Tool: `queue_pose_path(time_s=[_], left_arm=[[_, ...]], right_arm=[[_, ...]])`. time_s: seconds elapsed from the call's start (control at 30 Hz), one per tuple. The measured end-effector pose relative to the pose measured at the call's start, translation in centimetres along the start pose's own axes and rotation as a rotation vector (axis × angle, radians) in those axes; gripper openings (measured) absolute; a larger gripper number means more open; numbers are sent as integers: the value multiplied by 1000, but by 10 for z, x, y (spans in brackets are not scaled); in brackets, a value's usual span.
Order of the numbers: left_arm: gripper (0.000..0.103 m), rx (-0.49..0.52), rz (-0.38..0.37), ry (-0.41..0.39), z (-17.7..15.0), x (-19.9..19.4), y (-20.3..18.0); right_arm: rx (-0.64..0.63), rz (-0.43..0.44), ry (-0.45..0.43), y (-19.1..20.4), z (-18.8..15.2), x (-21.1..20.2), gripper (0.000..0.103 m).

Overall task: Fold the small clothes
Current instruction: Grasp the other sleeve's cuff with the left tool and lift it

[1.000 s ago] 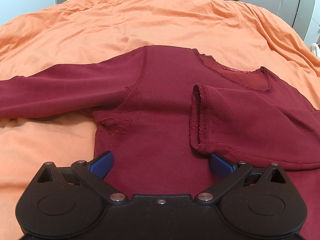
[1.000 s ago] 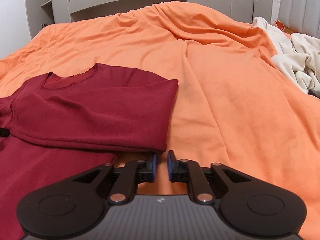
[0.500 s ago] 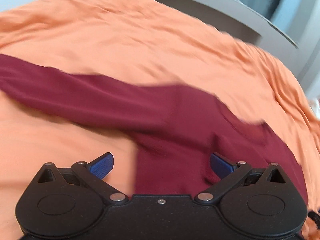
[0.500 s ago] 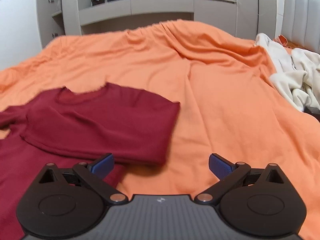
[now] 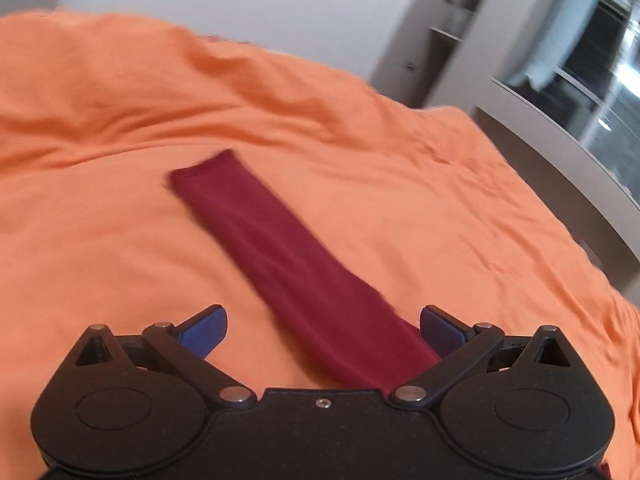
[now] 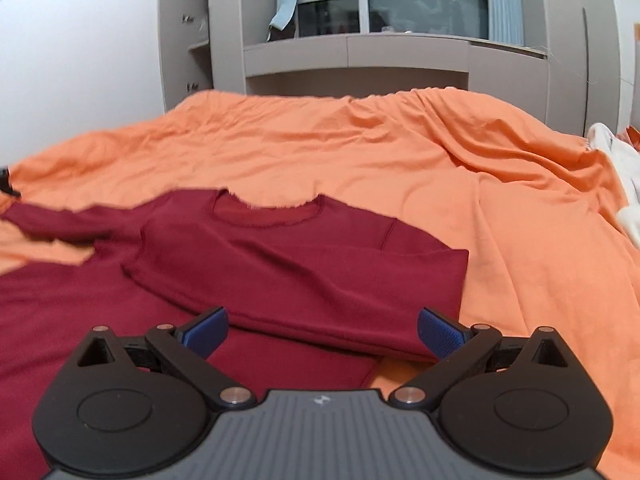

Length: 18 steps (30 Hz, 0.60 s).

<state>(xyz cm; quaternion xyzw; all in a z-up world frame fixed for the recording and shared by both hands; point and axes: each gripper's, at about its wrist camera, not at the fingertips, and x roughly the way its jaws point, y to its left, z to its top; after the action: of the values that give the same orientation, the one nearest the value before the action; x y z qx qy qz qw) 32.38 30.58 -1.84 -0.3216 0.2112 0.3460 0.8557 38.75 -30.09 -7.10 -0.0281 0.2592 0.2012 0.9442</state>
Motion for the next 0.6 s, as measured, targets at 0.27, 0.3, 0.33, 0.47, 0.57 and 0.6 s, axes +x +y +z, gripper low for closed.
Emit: queue_pose_path(time_s=[0.27, 0.3, 0.33, 0.47, 0.57, 0.6], left_arm=[[102, -182, -73, -20, 10, 29, 36], [102, -191, -83, -36, 12, 33, 38], [102, -203, -89, -51, 12, 36, 40], [89, -225, -114, -105, 15, 51, 47], [73, -240, -100, -135, 16, 55, 50], [69, -249, -100, -145, 17, 57, 52]], right_arm=[[9, -5, 26, 1, -6, 9, 103], [9, -7, 29, 1, -6, 10, 103], [9, -7, 32, 1, -7, 10, 103], [1, -9, 48, 2, -9, 14, 103], [-7, -10, 51, 3, -9, 15, 103], [-9, -10, 51, 3, -9, 14, 103]])
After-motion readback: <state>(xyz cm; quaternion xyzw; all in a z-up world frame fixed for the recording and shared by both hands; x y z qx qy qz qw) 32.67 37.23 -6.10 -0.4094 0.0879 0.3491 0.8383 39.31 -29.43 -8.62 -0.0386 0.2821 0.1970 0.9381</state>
